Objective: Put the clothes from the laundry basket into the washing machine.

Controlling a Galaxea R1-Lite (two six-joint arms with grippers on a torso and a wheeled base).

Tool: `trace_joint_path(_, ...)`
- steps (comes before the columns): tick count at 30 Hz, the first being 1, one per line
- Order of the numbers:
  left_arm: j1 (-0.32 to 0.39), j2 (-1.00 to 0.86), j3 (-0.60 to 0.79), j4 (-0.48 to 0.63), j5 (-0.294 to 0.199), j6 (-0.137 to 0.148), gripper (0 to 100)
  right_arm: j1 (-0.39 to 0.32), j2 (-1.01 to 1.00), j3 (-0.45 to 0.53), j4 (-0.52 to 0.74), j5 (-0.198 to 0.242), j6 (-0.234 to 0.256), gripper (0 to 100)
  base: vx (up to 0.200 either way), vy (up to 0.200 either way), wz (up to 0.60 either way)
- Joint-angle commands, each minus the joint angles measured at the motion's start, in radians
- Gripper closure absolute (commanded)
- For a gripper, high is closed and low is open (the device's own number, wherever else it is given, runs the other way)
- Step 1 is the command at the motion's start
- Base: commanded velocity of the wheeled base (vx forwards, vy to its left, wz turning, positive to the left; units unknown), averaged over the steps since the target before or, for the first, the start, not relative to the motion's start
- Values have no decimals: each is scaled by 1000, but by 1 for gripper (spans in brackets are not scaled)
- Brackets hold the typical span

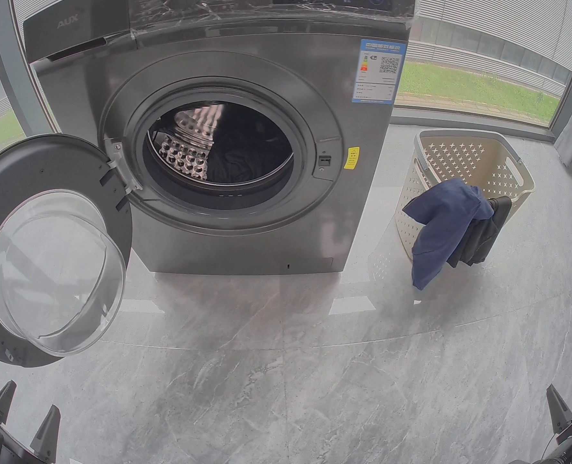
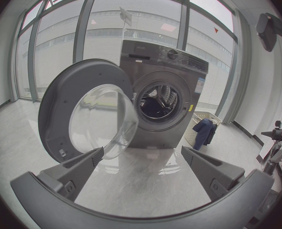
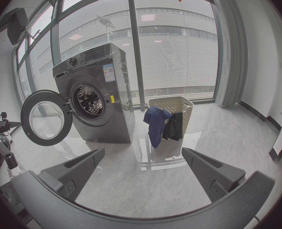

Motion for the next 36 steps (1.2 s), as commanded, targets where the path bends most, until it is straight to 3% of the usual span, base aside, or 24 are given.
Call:
trace_joint_path(1,60,-76,18,5,-51,45,0,-102,-28,18,6,2,-33,0,0,0,0)
trace_joint_path(3,60,-77,18,5,-15,71,0,-147,-66,18,14,28,-47,0,0,0,0)
trace_joint_path(6,57,-82,18,13,38,117,0,-119,-87,18,38,53,-53,0,0,0,0)
trace_joint_path(10,54,-93,18,71,48,118,0,-122,-87,18,37,88,-65,0,0,0,0)
trace_joint_path(23,54,-93,18,75,45,110,0,-121,-89,18,37,87,-61,0,0,0,0)
trace_joint_path(36,53,-93,18,73,45,106,0,-121,-89,18,37,87,-61,0,0,-200,0)
